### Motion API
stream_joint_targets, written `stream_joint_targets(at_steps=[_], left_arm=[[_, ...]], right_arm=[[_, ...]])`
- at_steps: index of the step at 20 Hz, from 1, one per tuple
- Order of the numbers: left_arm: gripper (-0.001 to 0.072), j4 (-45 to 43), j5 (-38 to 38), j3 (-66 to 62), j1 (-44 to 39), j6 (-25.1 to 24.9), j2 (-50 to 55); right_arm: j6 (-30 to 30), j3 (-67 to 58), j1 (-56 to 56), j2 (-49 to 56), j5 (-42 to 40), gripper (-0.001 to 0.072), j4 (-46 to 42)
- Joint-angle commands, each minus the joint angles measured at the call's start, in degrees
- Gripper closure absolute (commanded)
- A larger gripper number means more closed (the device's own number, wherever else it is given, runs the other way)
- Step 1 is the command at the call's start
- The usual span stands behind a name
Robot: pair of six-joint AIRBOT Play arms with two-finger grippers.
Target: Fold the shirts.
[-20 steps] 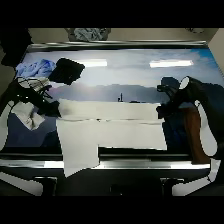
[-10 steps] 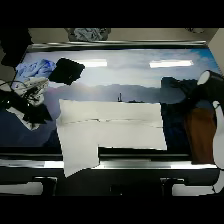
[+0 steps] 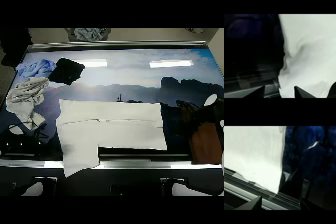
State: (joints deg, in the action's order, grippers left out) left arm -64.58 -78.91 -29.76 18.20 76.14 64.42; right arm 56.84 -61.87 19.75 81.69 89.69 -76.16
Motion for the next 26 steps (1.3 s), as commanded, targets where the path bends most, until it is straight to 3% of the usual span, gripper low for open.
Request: stream_joint_targets(at_steps=[1, 3, 5, 7, 8, 13, 15, 16, 17, 18, 22, 26], left_arm=[[0.0249, 0.8, 5.8, 5.4, -1.4, -0.9, -1.6], [0.026, 3.8, 8.1, 5.4, -3.5, -0.7, -1.6], [0.0402, 5.5, 10.0, 5.4, -5.7, 0.4, -1.6], [0.065, 5.5, 11.0, 5.4, -7.7, 0.3, -1.6], [0.0677, 5.6, 11.8, 5.4, -8.1, 0.3, -1.6], [0.0677, 5.5, 12.5, 5.4, -8.0, 0.3, -1.7], [0.0678, 5.5, 12.6, 5.2, -8.0, 0.3, -1.7], [0.0677, 5.5, 12.6, 5.1, -8.0, 0.2, -1.7], [0.0678, 5.5, 12.7, 4.8, -8.0, 0.0, -1.7], [0.0678, 5.5, 13.0, 4.0, -8.0, -1.0, -1.7], [0.0681, 5.6, 9.5, -6.6, -8.0, -3.7, -3.1], [0.0684, 5.5, 12.2, -20.9, -8.0, -0.7, -1.4]], right_arm=[[-1.8, 5.6, 0.3, -2.3, -1.8, 0.0152, 0.2], [-2.0, 8.1, 0.3, -3.4, -3.3, 0.0151, 0.0], [-2.0, 10.6, 0.3, -4.7, -5.6, 0.014, 0.1], [-2.0, 12.8, 0.3, -5.5, -7.9, 0.0066, 0.5], [-2.1, 13.7, 0.3, -5.5, -8.8, 0.008, 1.2], [-1.5, 17.8, 0.3, -4.5, -14.3, 0.0114, 6.9], [-0.9, 19.0, 0.3, -3.3, -14.8, 0.0177, 9.9], [-0.9, 19.5, 0.3, -2.7, -14.9, 0.0318, 10.8], [-0.9, 19.5, 0.3, -2.4, -15.0, 0.0627, 10.8], [-1.4, 19.3, 0.3, -2.4, -14.9, 0.0669, 10.8], [-5.7, 13.7, 0.3, -5.3, -12.1, 0.0671, 12.2], [-4.9, 3.1, 0.1, -6.1, -17.6, 0.0673, 17.1]])
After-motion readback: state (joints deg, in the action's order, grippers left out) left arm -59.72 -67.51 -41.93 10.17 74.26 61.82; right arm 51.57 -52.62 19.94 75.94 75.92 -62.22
